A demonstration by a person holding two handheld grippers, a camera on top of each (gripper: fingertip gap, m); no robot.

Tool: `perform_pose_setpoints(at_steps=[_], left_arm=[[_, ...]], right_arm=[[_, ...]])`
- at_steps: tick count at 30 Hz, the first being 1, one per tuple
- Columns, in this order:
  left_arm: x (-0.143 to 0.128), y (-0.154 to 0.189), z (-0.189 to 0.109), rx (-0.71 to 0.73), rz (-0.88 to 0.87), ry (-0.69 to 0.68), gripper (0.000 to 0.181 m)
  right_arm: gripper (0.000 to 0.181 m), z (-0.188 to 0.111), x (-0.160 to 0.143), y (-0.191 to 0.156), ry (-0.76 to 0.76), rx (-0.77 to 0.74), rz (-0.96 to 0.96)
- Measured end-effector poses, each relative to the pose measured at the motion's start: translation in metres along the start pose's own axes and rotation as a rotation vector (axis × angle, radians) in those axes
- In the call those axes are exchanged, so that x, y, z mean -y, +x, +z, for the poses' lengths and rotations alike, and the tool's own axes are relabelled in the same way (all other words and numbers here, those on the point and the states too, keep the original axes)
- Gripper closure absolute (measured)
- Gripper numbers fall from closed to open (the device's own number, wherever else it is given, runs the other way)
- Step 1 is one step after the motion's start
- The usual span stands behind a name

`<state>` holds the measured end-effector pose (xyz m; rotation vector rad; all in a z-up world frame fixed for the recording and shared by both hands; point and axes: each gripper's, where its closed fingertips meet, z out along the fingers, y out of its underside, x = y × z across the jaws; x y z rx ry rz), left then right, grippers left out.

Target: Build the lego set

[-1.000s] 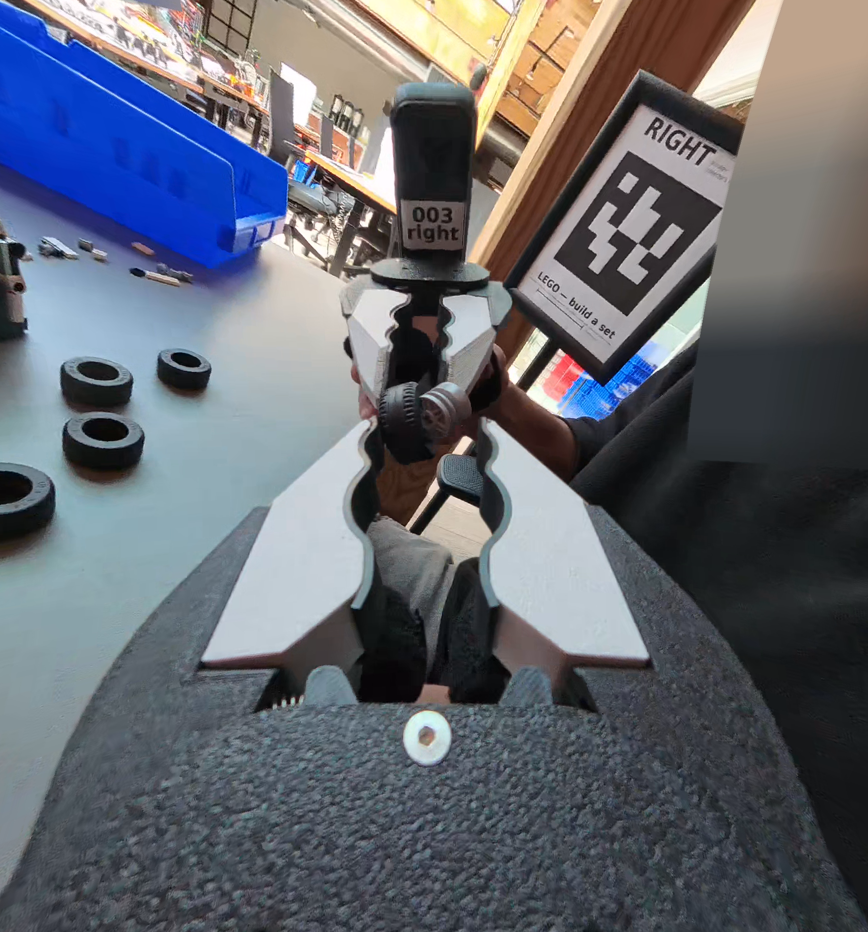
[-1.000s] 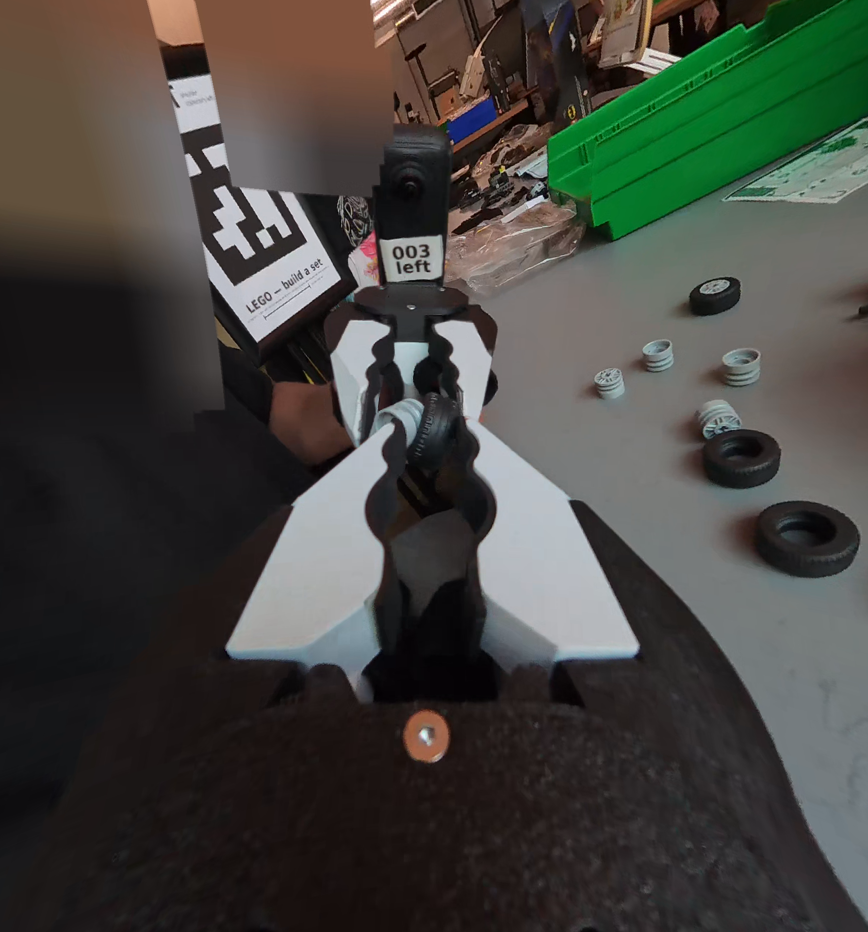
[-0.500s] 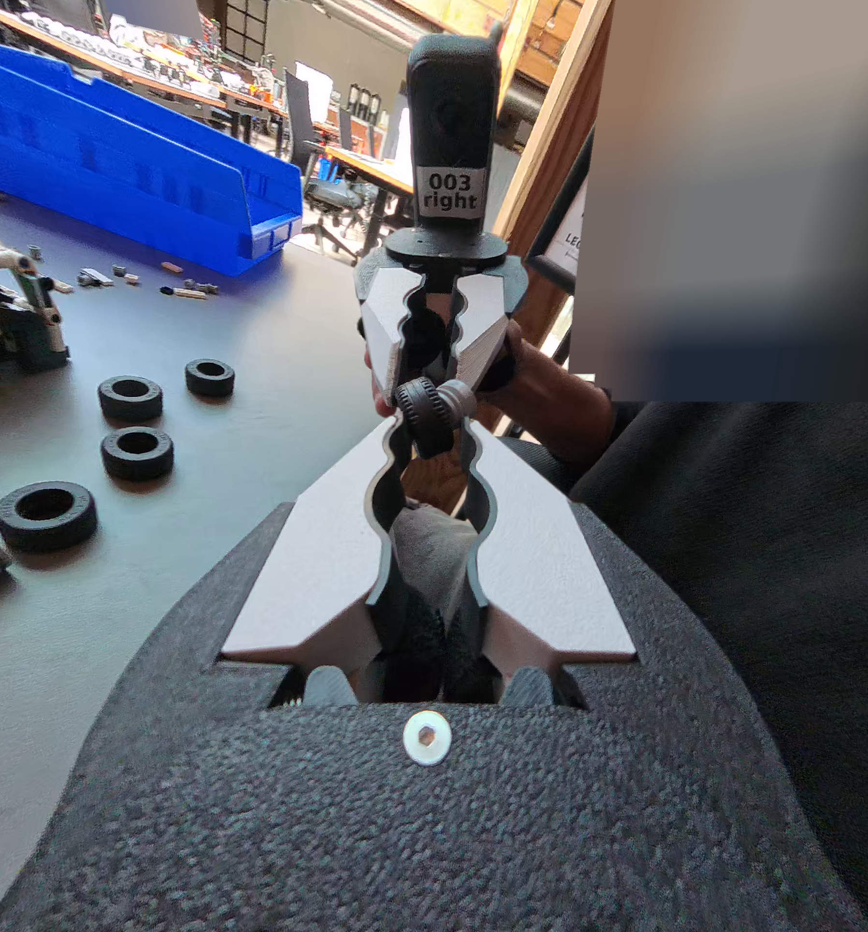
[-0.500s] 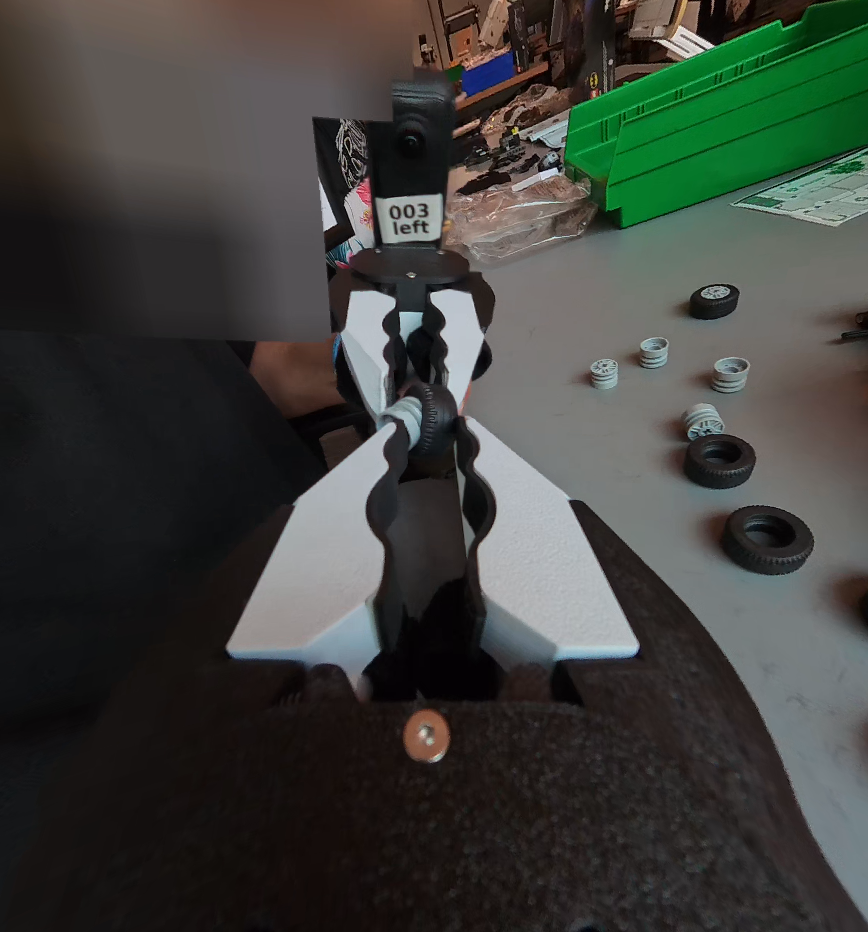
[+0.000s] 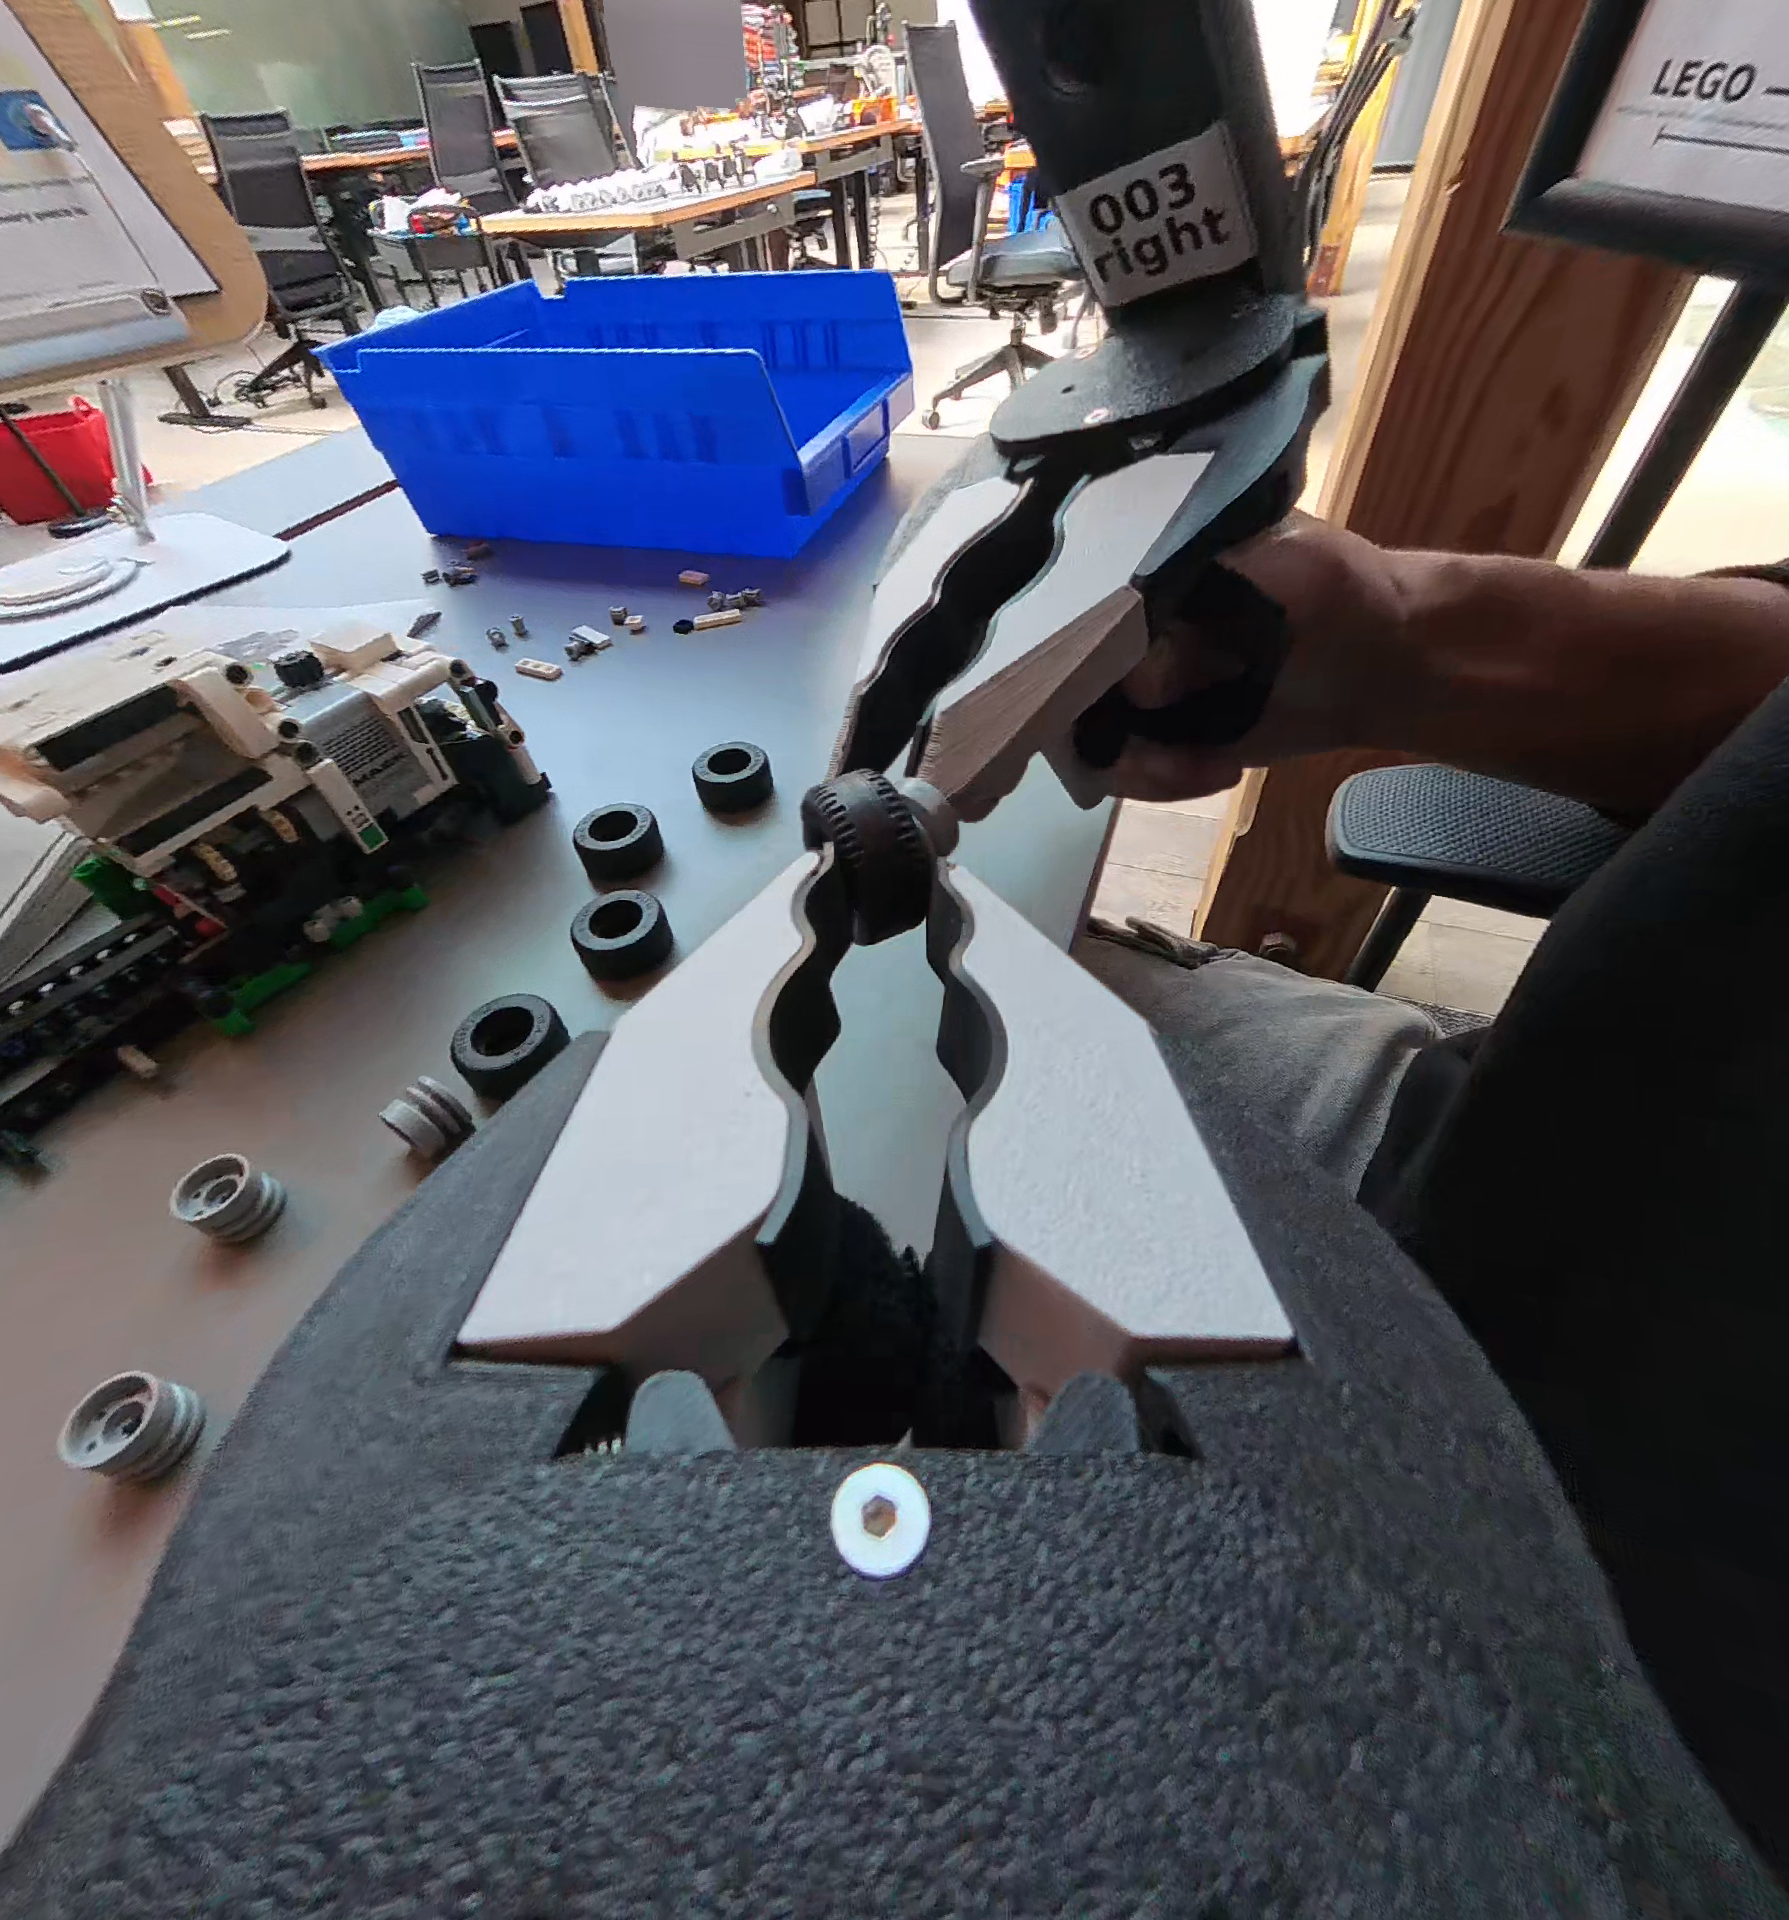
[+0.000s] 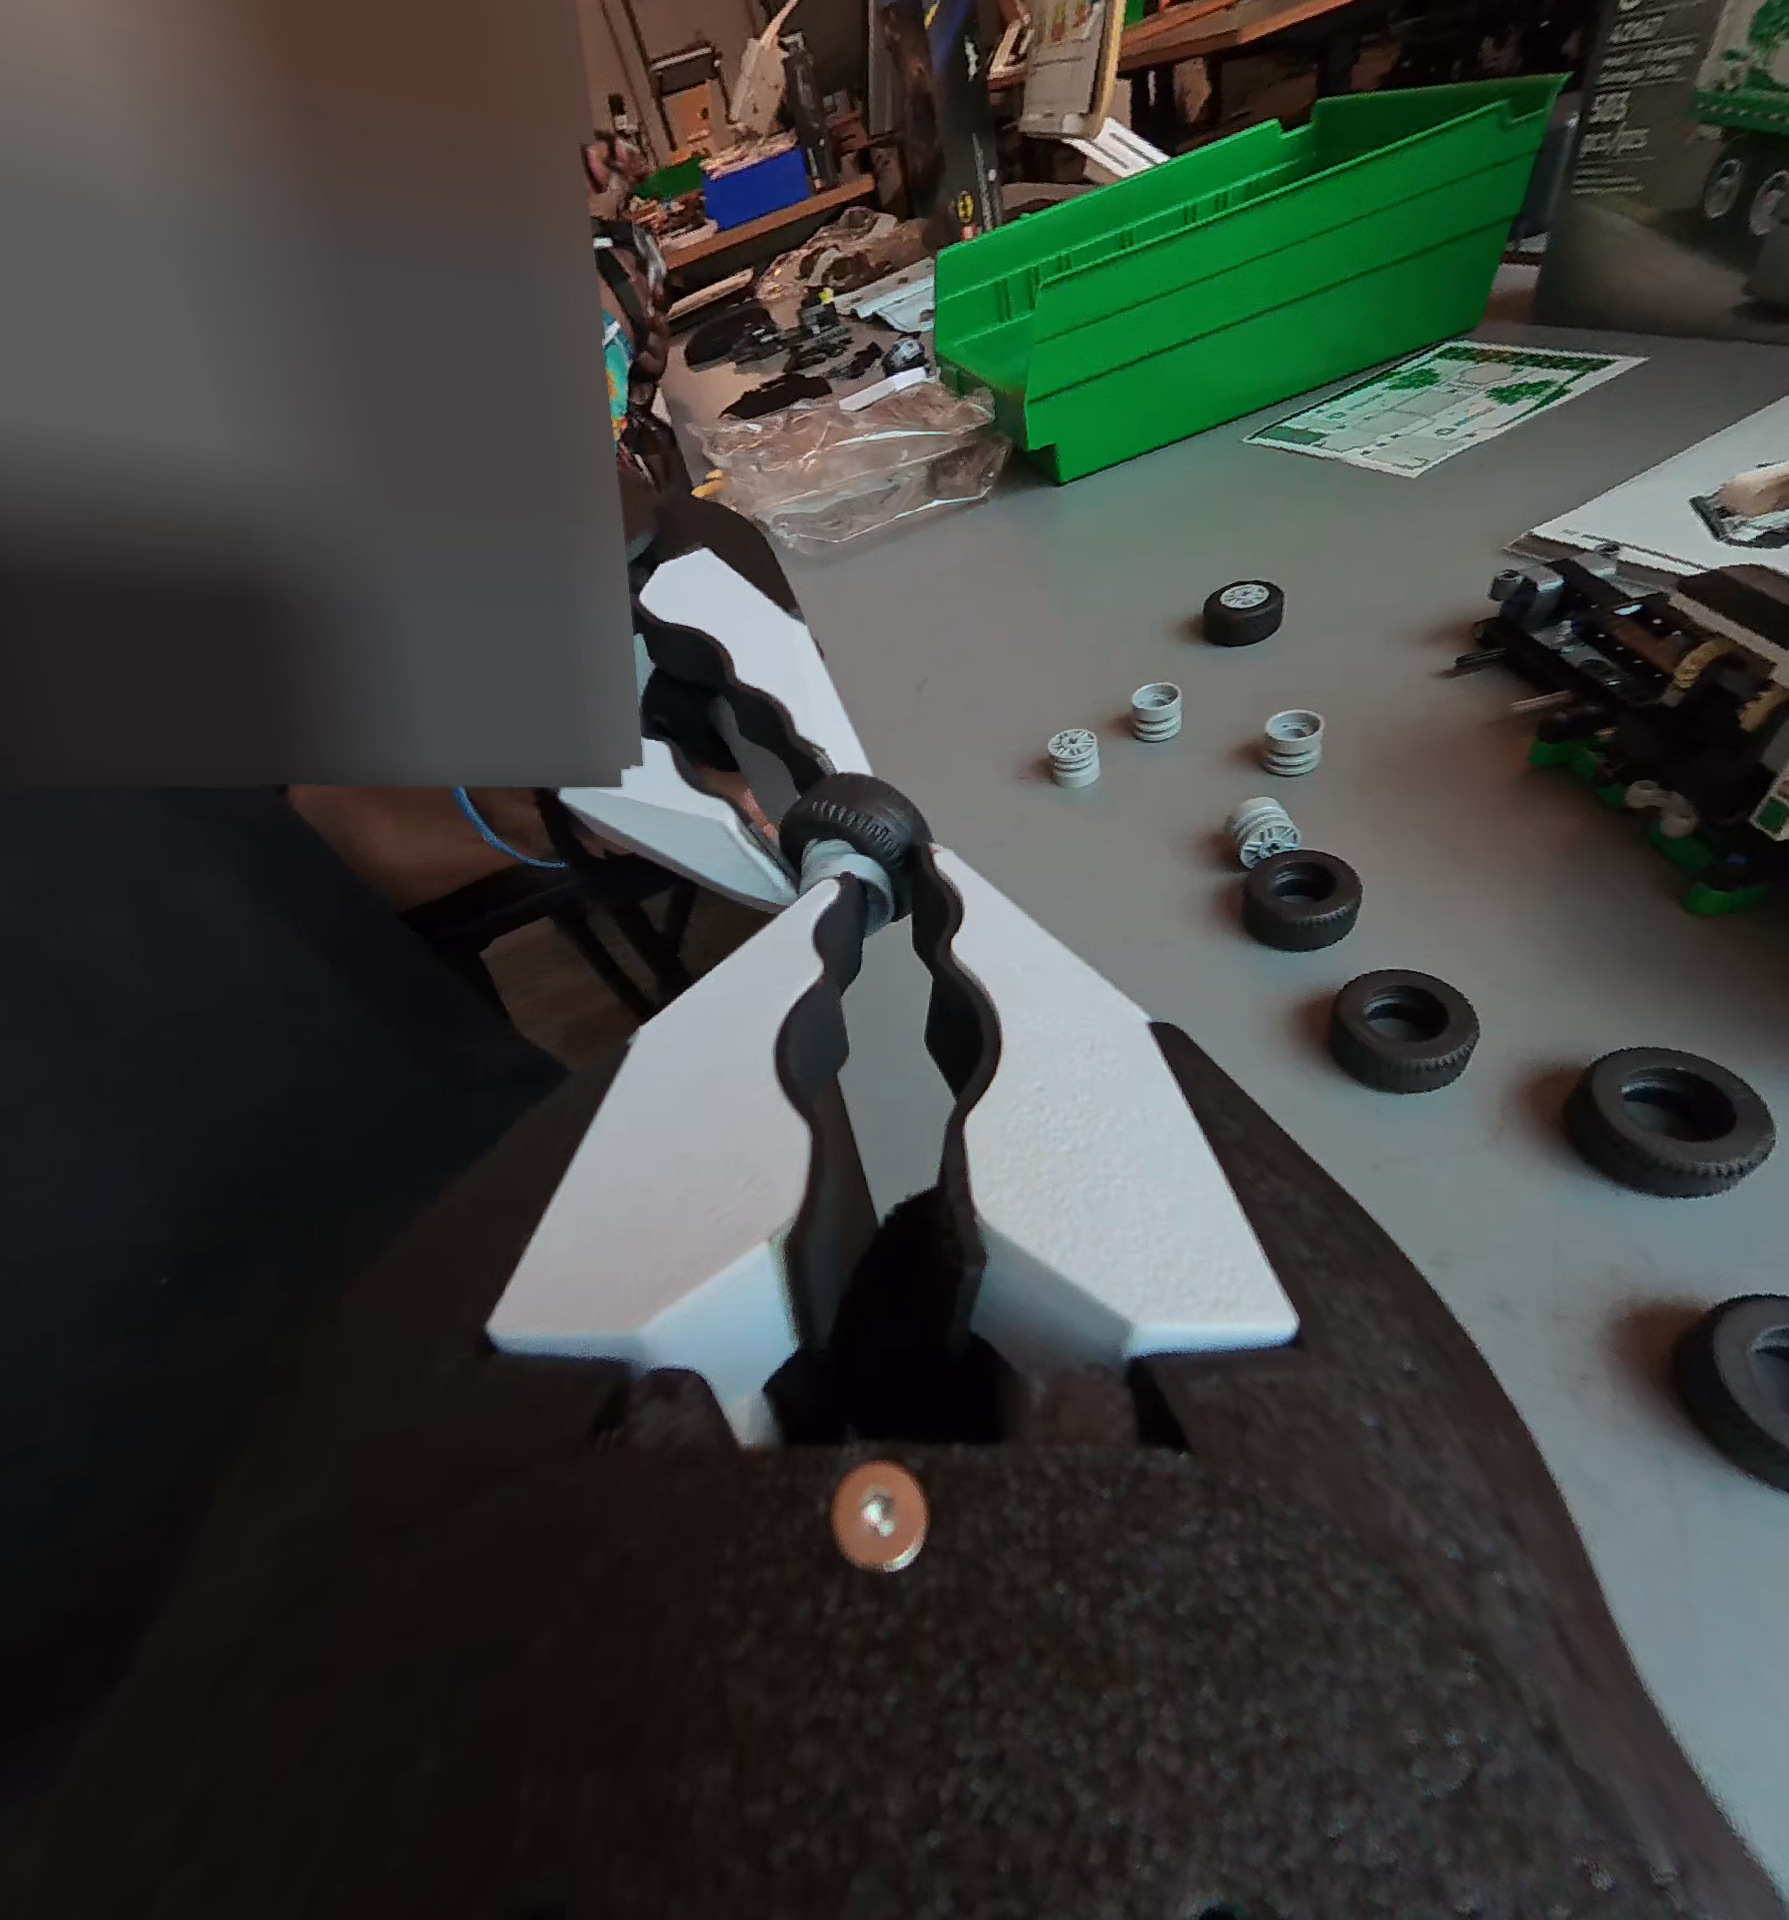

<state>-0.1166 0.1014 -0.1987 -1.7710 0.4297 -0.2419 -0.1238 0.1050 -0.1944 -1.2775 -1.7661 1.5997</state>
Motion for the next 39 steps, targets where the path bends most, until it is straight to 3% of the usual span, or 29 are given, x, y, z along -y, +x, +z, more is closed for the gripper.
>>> perform_pose_setpoints(at_steps=[3, 9, 11, 15, 21, 26, 30, 35, 39], left_arm=[[0.000, -0.002, -0.001, -0.022, -0.066, 0.019, 0.168], [0.013, 0.012, -0.013, -0.355, -0.348, 0.134, 0.169], [0.019, 0.019, -0.018, -0.435, -0.395, 0.172, 0.169], [0.025, 0.026, -0.020, -0.512, -0.470, 0.219, 0.169], [0.013, 0.018, -0.012, -0.398, -0.428, 0.123, 0.168], [-0.011, 0.003, 0.003, -0.225, -0.394, -0.001, 0.168], [-0.019, -0.003, 0.005, -0.154, -0.353, -0.045, 0.168], [-0.017, -0.002, 0.005, -0.223, -0.419, -0.040, 0.167], [-0.024, -0.008, 0.008, -0.168, -0.413, -0.084, 0.166]], right_arm=[[0.173, 0.002, 0.002, 0.001, 0.034, -0.020, 0.010], [0.162, 0.002, 0.008, -0.015, 0.062, 0.201, 0.070], [0.157, 0.001, 0.013, -0.022, 0.112, 0.272, 0.053], [0.163, -0.002, 0.016, -0.034, 0.161, 0.406, 0.145], [0.165, 0.001, 0.010, -0.021, 0.150, 0.334, 0.256], [0.166, 0.008, -0.002, -0.004, 0.059, 0.096, 0.107], [0.166, 0.011, -0.006, 0.003, 0.017, 0.004, 0.048], [0.165, 0.010, -0.006, 0.005, -0.005, -0.006, 0.005], [0.165, 0.011, -0.009, 0.012, -0.035, -0.085, -0.071]])
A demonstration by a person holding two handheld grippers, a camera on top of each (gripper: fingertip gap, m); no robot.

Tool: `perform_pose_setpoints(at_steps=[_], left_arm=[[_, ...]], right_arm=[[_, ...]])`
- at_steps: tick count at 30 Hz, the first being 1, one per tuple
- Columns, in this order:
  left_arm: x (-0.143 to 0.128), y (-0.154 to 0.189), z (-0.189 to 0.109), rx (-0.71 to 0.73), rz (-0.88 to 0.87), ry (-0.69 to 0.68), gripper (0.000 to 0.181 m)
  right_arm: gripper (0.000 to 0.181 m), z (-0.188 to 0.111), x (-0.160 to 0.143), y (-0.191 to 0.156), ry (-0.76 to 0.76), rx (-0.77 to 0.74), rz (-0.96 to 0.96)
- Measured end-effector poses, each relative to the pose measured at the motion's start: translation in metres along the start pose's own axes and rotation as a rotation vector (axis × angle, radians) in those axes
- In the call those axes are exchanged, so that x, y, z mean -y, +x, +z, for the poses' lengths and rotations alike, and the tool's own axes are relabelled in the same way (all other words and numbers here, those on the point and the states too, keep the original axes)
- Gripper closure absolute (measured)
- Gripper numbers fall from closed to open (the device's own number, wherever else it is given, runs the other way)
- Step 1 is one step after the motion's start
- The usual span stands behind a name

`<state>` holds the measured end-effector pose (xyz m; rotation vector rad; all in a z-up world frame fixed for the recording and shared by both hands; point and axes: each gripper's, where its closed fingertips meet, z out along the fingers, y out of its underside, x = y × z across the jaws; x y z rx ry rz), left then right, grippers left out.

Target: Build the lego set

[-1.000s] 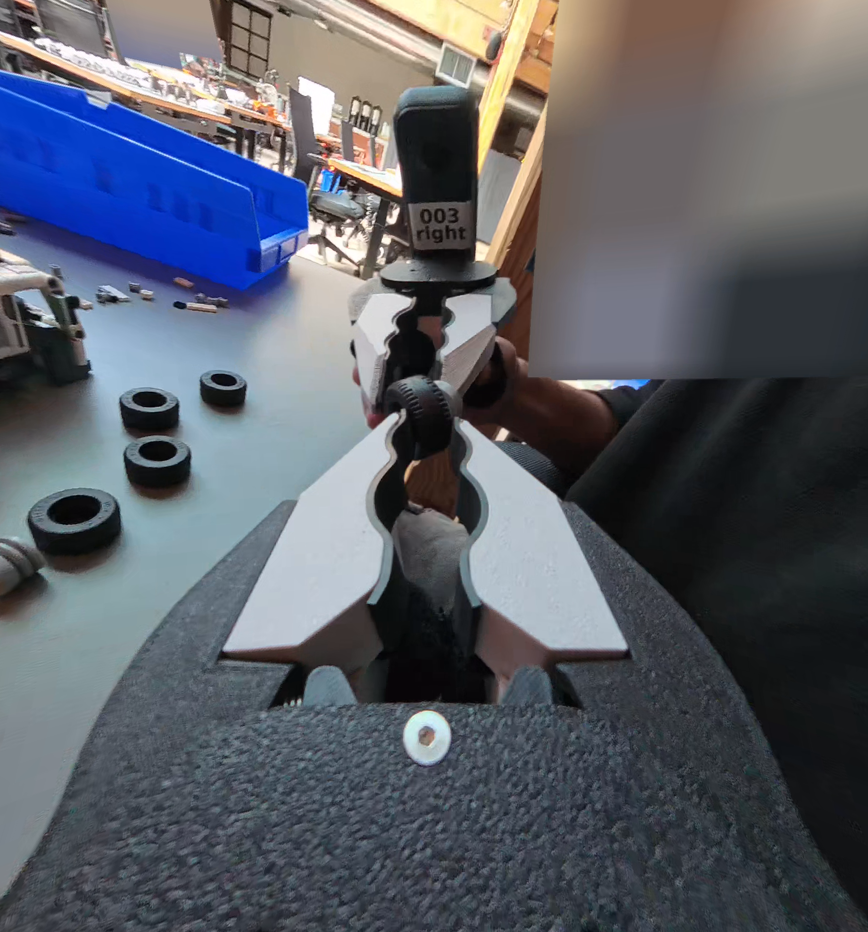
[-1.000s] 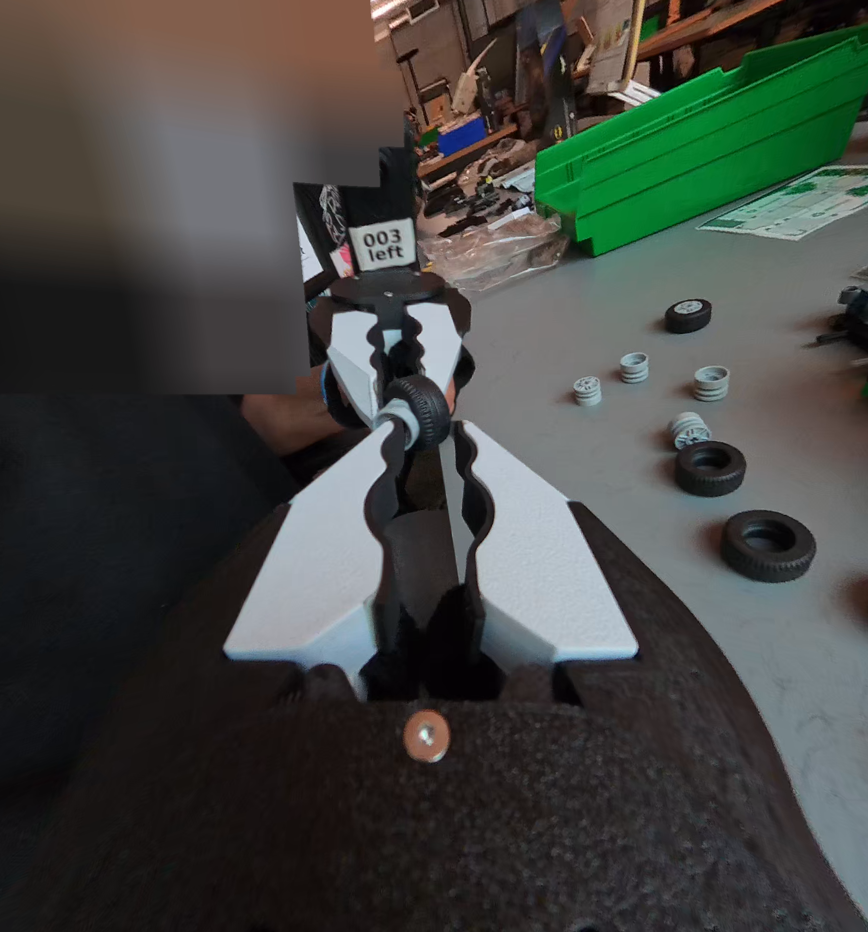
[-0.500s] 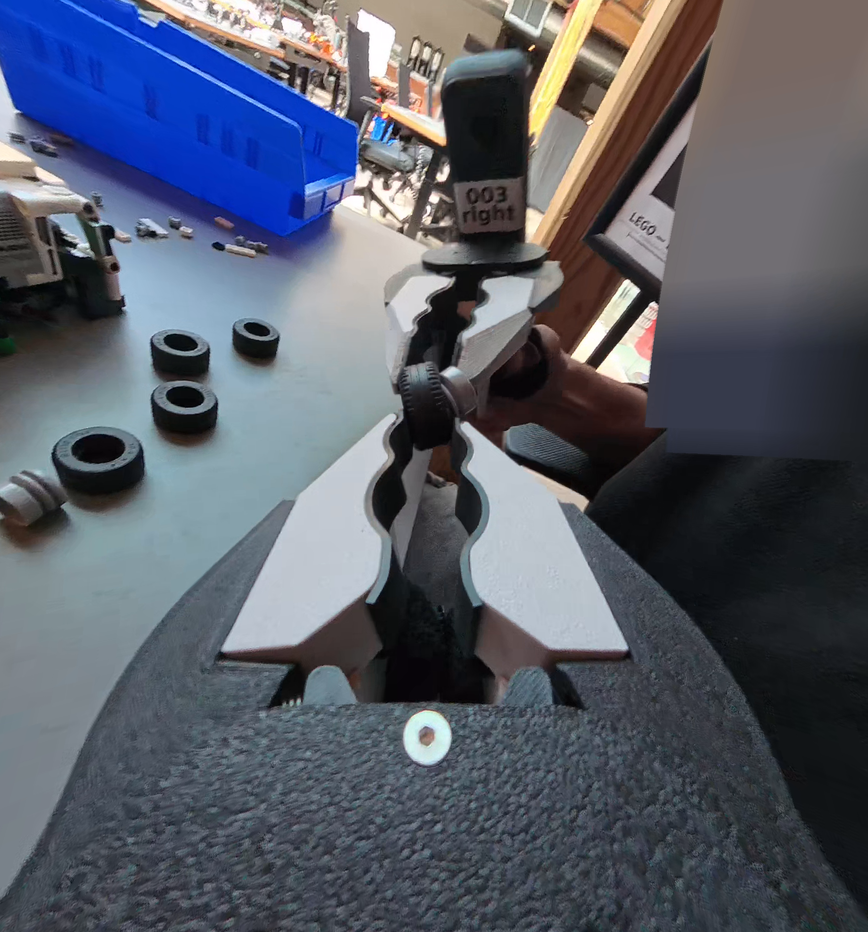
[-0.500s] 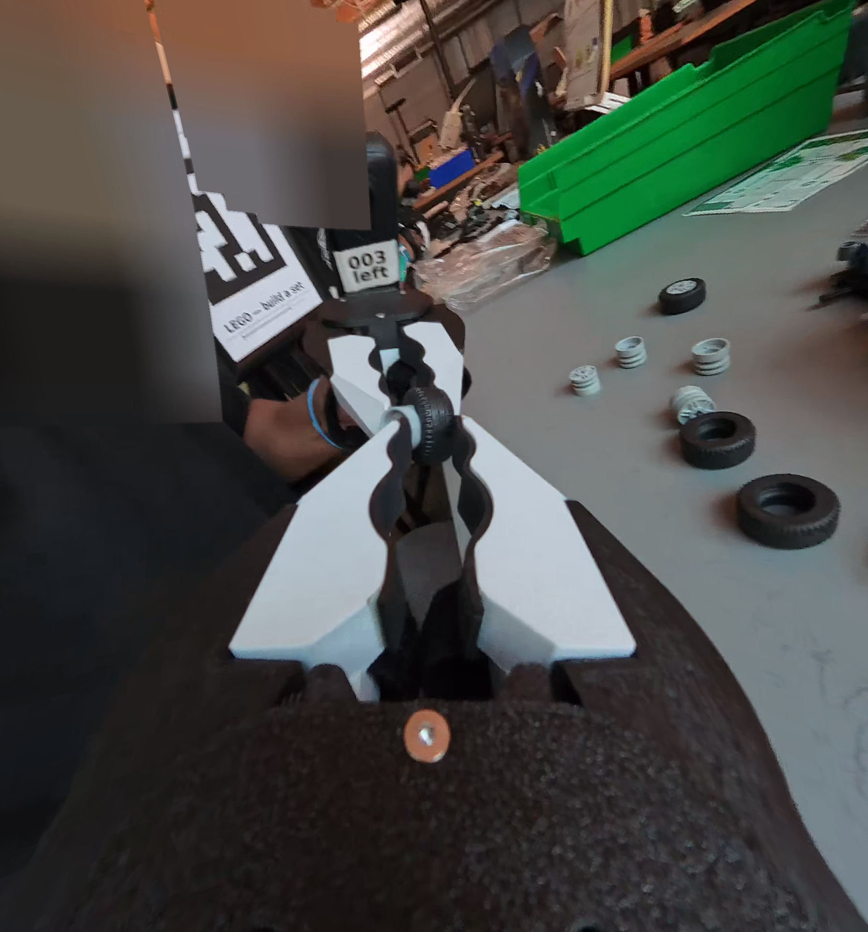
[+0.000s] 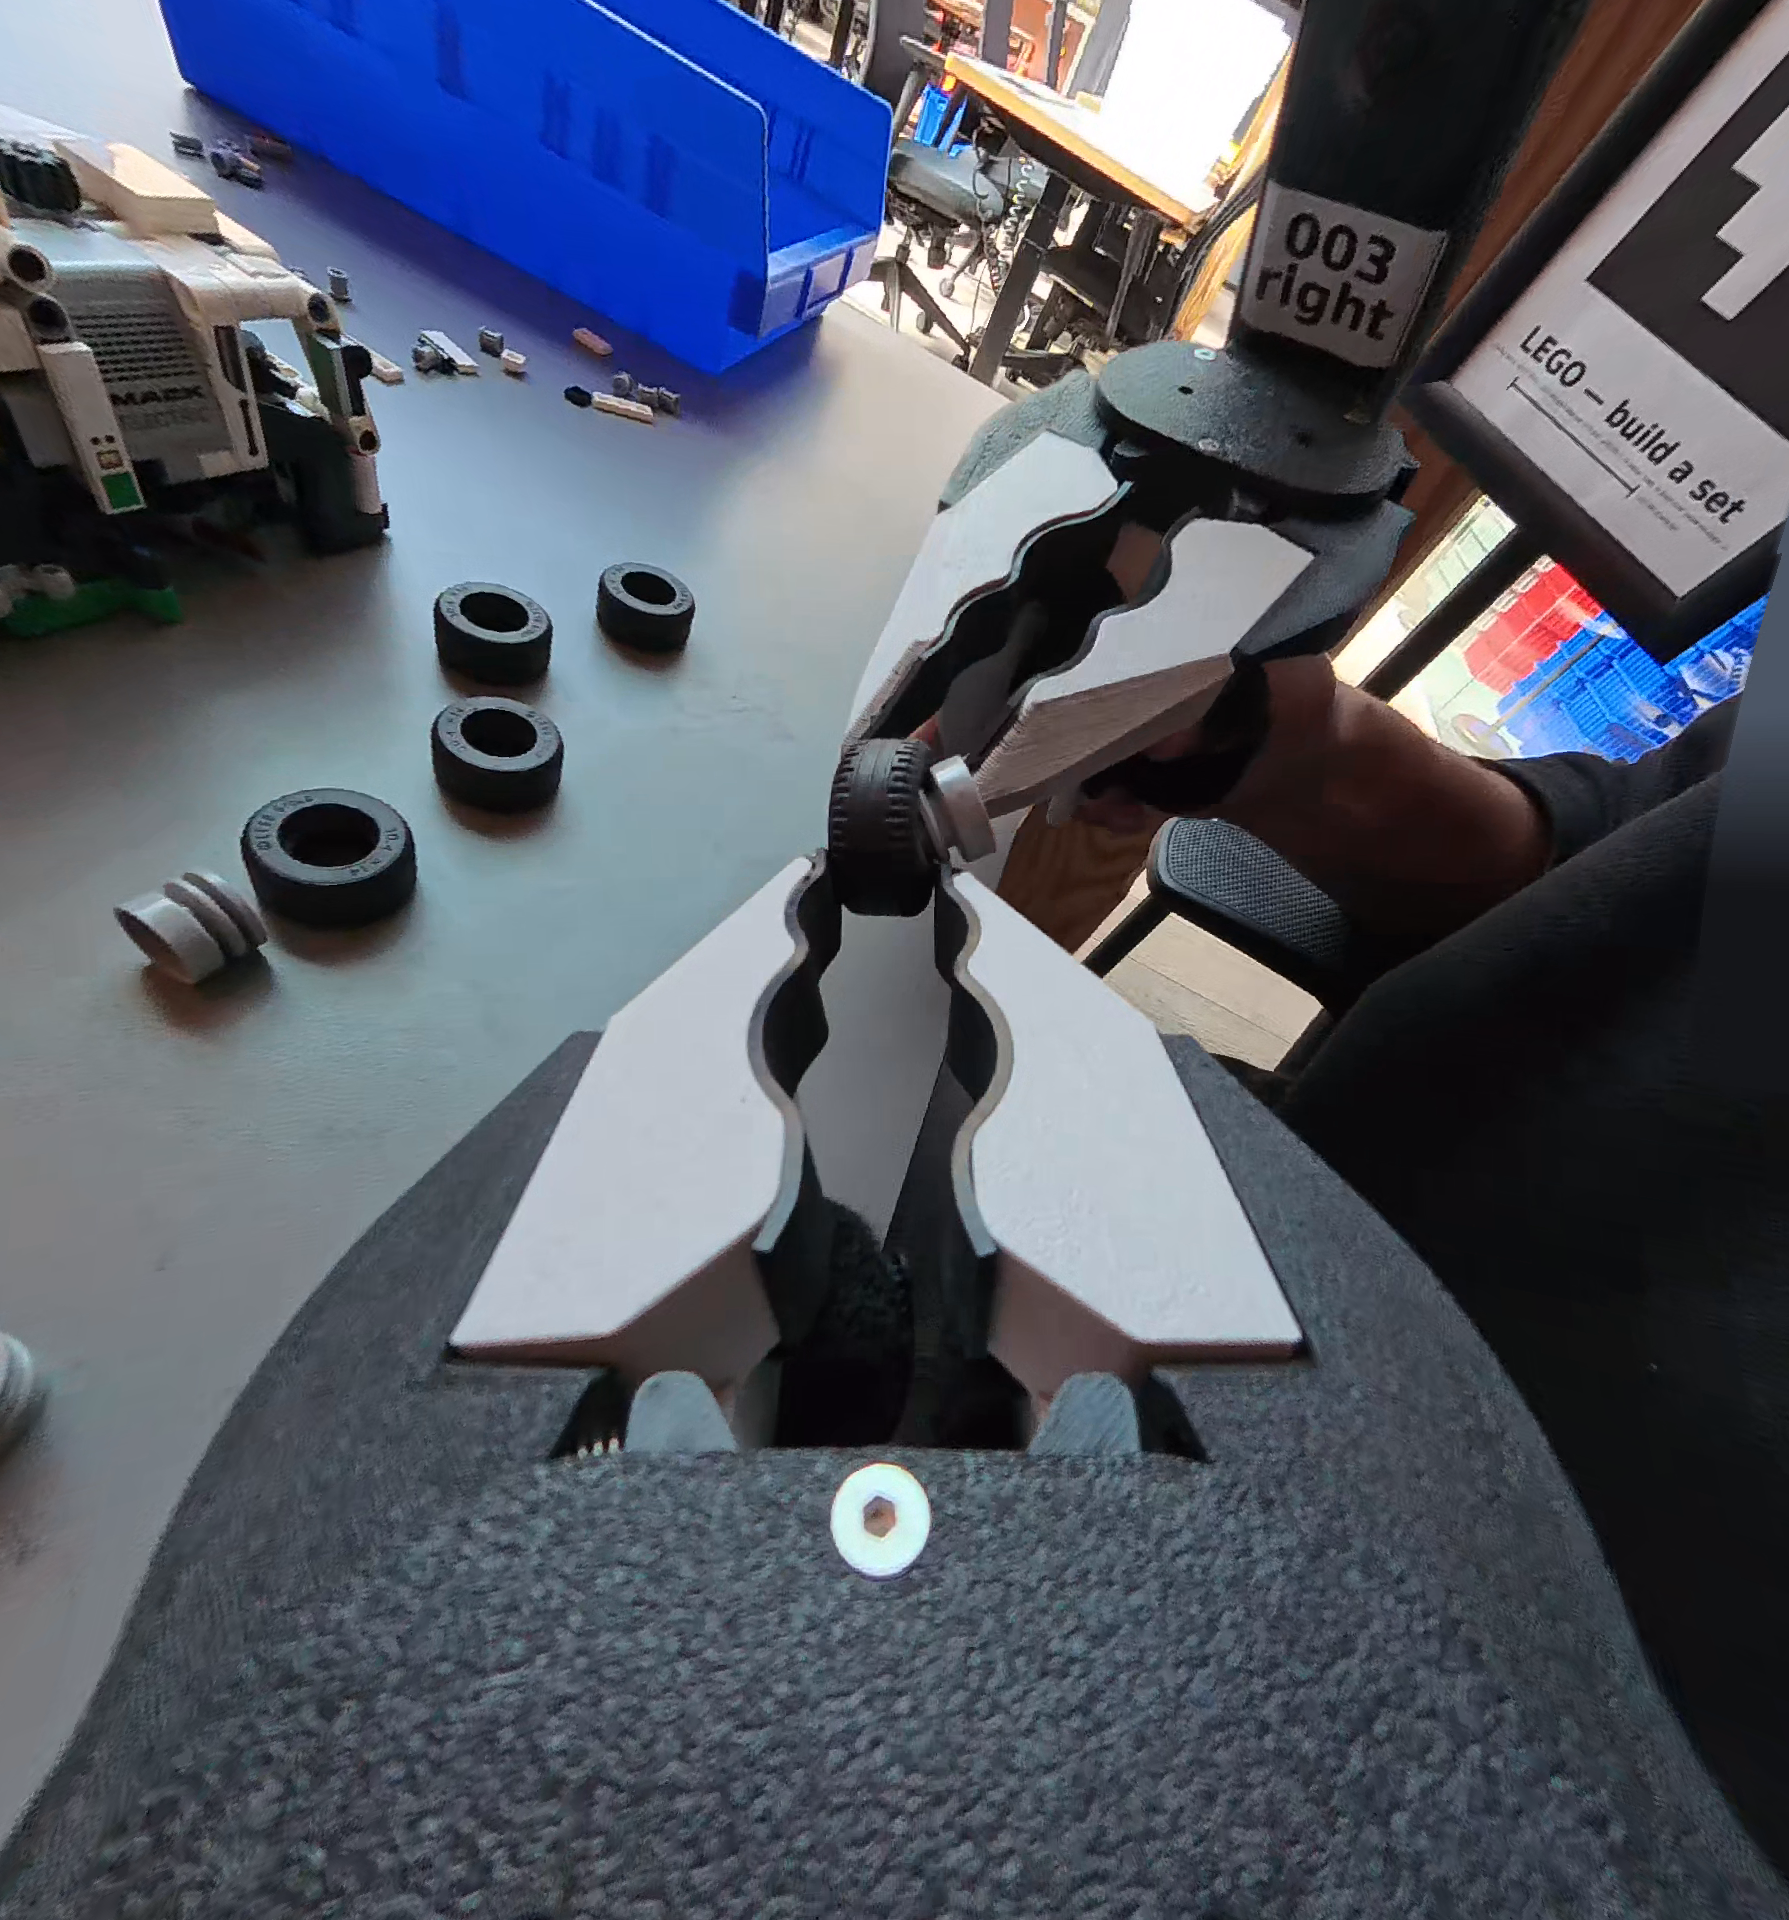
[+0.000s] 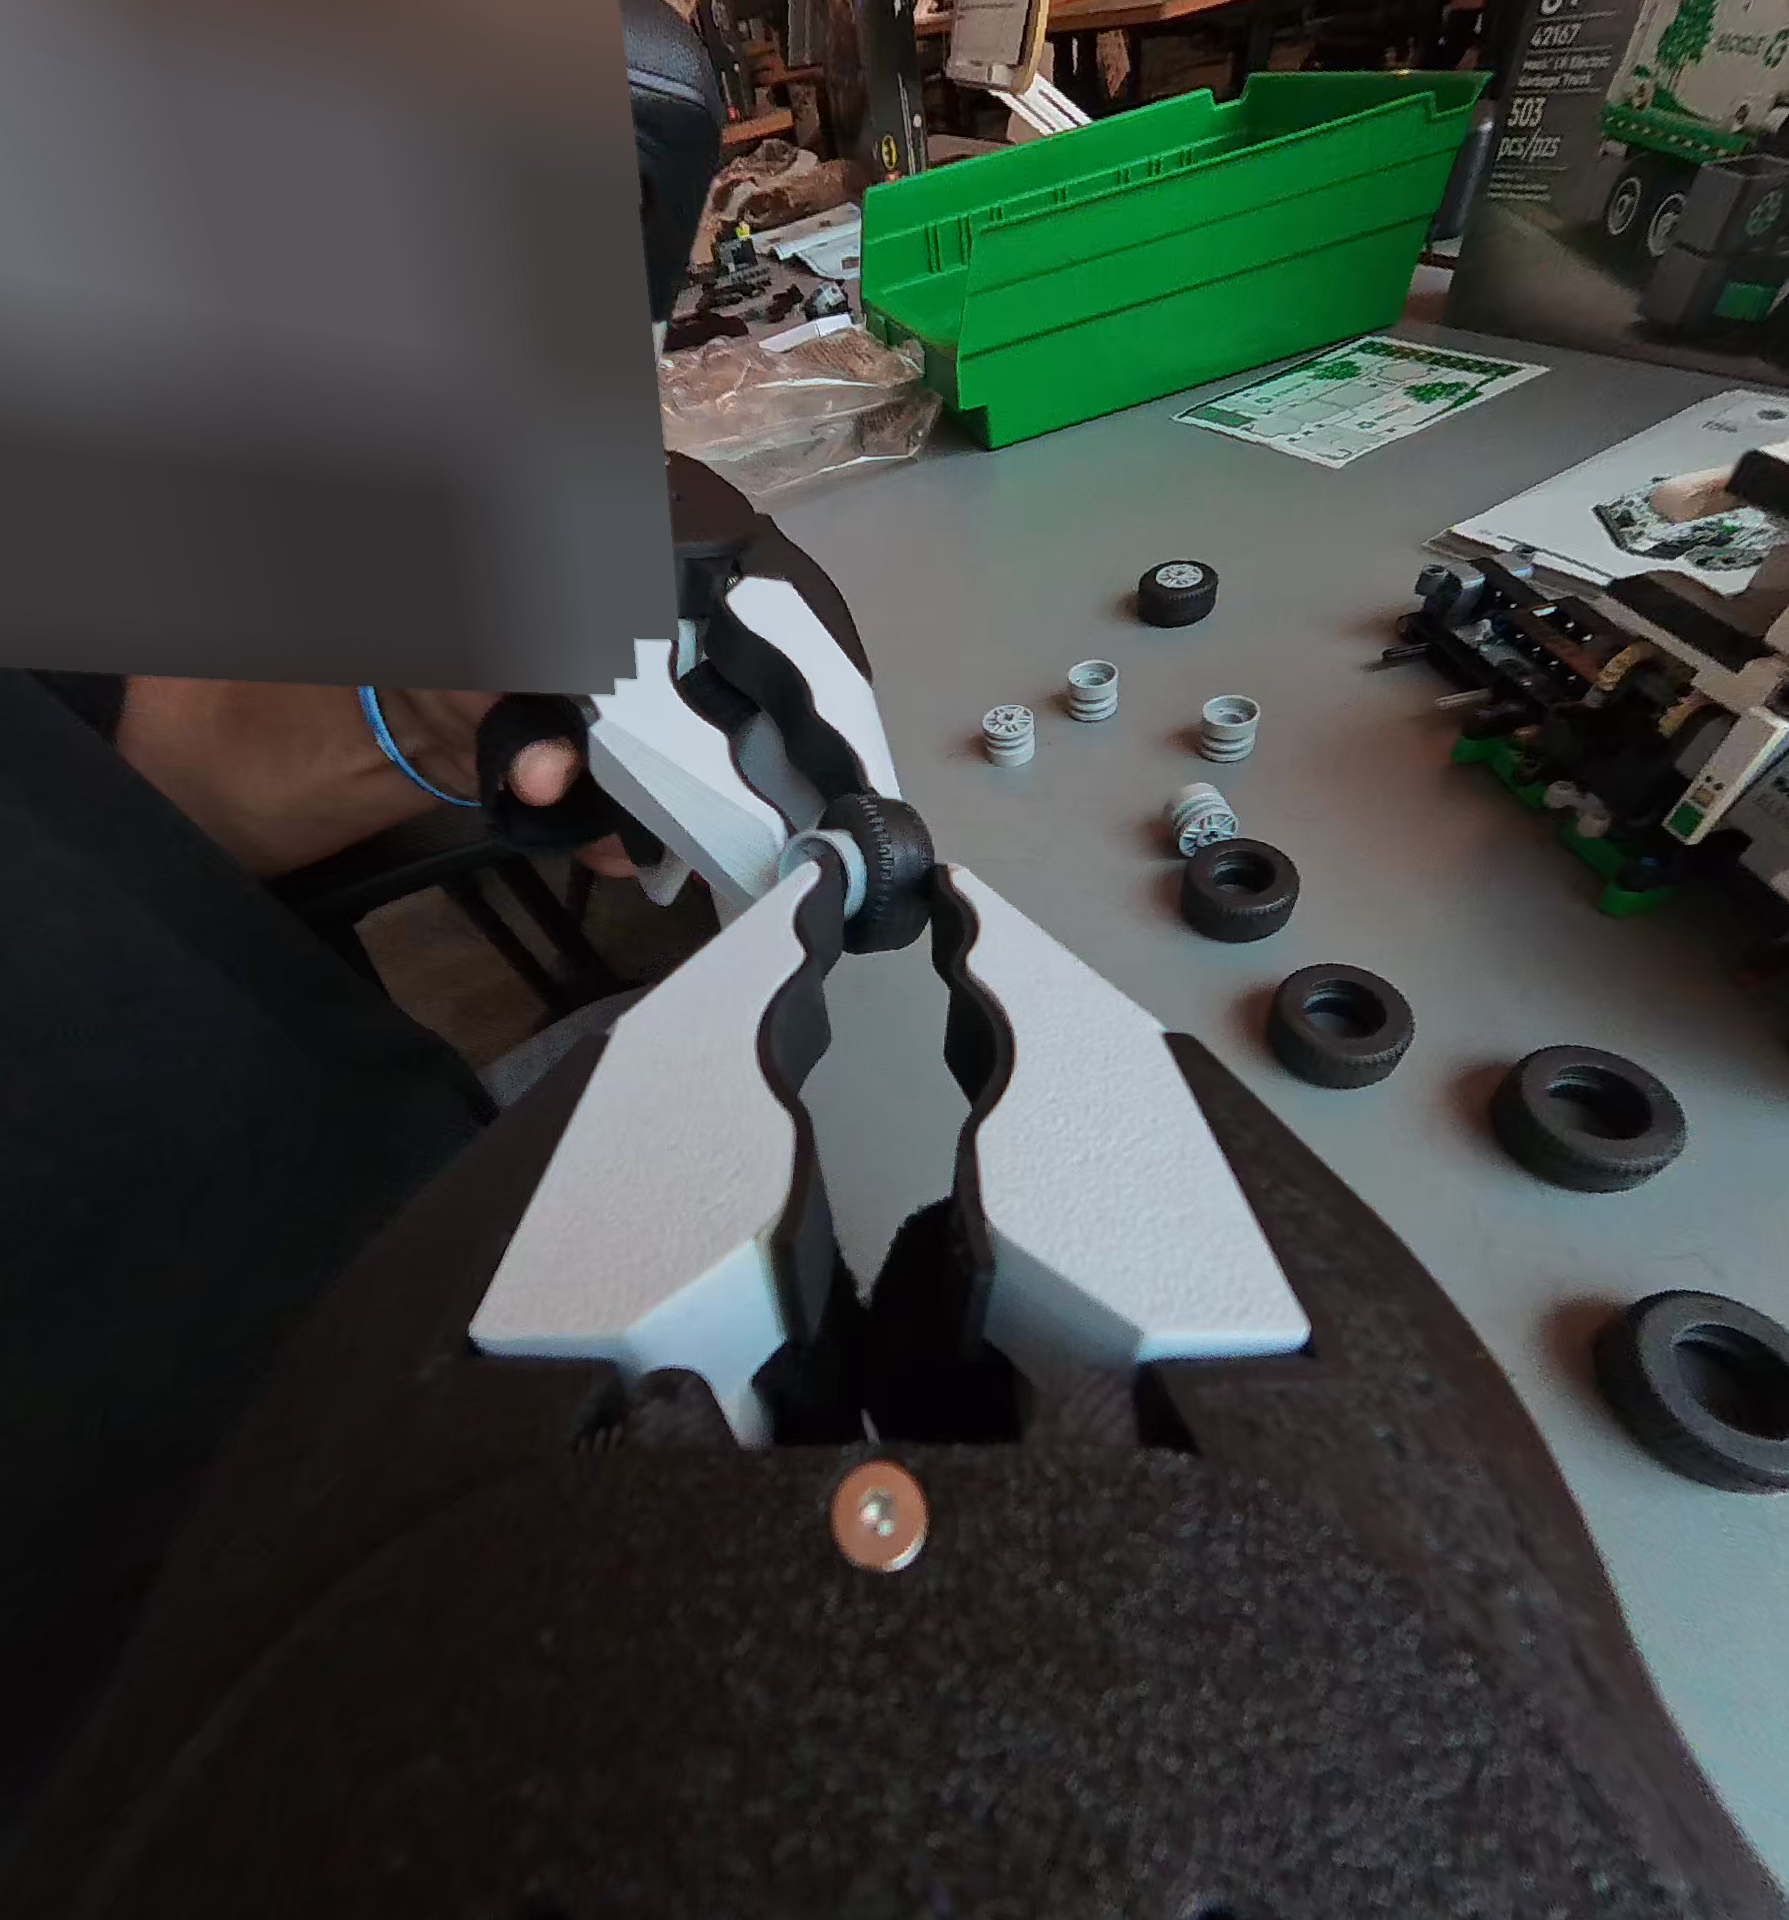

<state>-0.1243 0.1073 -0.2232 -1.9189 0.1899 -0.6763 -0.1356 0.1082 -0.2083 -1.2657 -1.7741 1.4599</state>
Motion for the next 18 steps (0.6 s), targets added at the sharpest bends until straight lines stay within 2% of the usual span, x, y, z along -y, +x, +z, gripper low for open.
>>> perform_pose_setpoints(at_steps=[3, 5, 6, 7, 9, 11, 14, 18], left_arm=[[-0.003, 0.002, -0.001, -0.026, -0.016, -0.014, 0.165], [-0.003, 0.013, -0.006, -0.128, -0.035, -0.013, 0.137], [-0.002, 0.019, -0.009, -0.183, -0.064, -0.006, 0.135], [0.001, 0.019, -0.011, -0.195, -0.082, 0.008, 0.142], [0.006, 0.016, -0.012, -0.178, -0.088, 0.044, 0.141], [0.002, 0.013, -0.009, -0.143, -0.057, 0.018, 0.143], [-0.003, 0.006, -0.008, -0.065, 0.031, -0.011, 0.155], [-0.003, 0.013, -0.011, -0.083, 0.078, -0.014, 0.156]], right_arm=[[0.165, 0.001, -0.001, -0.002, -0.008, -0.011, -0.038], [0.165, 0.001, -0.001, -0.002, 0.004, -0.006, -0.022], [0.165, 0.000, 0.001, -0.004, 0.022, 0.018, -0.003], [0.165, -0.001, 0.002, -0.005, 0.031, 0.041, 0.034], [0.165, 0.000, 0.002, -0.003, 0.036, 0.015, 0.011], [0.165, 0.003, 0.000, -0.004, 0.002, -0.017, -0.049], [0.165, 0.005, -0.002, -0.008, -0.019, -0.029, -0.089], [0.164, 0.003, -0.001, -0.016, 0.003, 0.052, -0.039]])
